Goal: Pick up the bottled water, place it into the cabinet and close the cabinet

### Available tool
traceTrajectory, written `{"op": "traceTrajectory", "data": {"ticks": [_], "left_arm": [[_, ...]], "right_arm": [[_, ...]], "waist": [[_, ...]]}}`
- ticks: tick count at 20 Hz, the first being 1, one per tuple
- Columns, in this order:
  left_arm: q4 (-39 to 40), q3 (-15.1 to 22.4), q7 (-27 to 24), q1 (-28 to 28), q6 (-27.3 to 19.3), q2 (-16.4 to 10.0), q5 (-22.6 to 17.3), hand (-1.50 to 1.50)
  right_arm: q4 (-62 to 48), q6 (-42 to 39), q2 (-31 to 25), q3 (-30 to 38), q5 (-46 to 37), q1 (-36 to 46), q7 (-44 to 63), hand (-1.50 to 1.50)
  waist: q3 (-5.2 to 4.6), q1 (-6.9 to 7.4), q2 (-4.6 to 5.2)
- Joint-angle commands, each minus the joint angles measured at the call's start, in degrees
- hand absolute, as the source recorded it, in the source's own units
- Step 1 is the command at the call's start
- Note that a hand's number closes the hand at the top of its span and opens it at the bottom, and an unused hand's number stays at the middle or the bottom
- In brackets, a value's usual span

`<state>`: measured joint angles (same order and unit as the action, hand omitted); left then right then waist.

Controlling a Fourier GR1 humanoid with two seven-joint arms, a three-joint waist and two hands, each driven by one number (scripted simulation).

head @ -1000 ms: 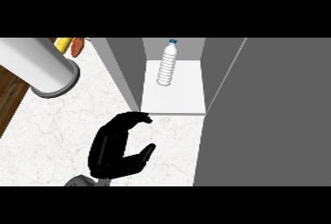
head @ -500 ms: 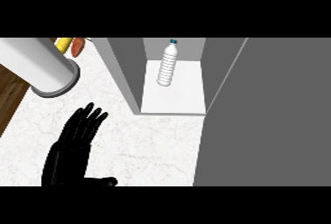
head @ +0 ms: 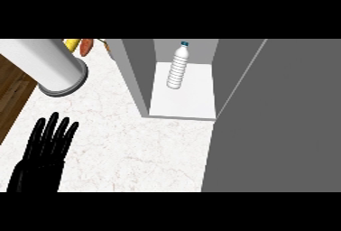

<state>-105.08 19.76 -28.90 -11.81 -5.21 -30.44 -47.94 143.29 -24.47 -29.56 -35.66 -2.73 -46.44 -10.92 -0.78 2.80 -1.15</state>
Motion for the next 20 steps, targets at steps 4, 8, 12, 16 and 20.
{"op": "traceTrajectory", "data": {"ticks": [4,8,12,16,20], "left_arm": [[-2.4,-4.5,0.3,-4.1,5.5,-4.7,-4.0,-1.50],[-3.3,-4.8,-0.7,-6.5,7.7,-5.4,-4.4,-1.50],[-2.9,-6.8,-0.3,-6.9,10.8,-7.9,-5.3,-1.50],[-2.3,-8.5,0.1,-6.6,12.8,-9.3,-6.8,-1.50],[-2.4,-8.7,-0.1,-6.7,14.7,-10.2,-6.5,-1.50]], "right_arm": [[4.5,1.2,3.8,-14.3,-3.9,3.1,6.8,1.50],[3.9,1.7,5.0,-15.5,-0.4,4.2,7.1,1.50],[3.8,1.1,4.4,-14.6,0.8,7.1,9.2,1.50],[2.7,1.4,4.6,-12.8,0.9,10.2,11.3,1.50],[1.1,0.6,4.5,-11.8,2.5,12.9,12.3,1.50]], "waist": [[-0.05,1.38,0.72],[-0.06,3.71,1.18],[-0.10,5.26,1.81],[-0.23,6.12,2.50],[-0.34,8.30,3.04]]}}
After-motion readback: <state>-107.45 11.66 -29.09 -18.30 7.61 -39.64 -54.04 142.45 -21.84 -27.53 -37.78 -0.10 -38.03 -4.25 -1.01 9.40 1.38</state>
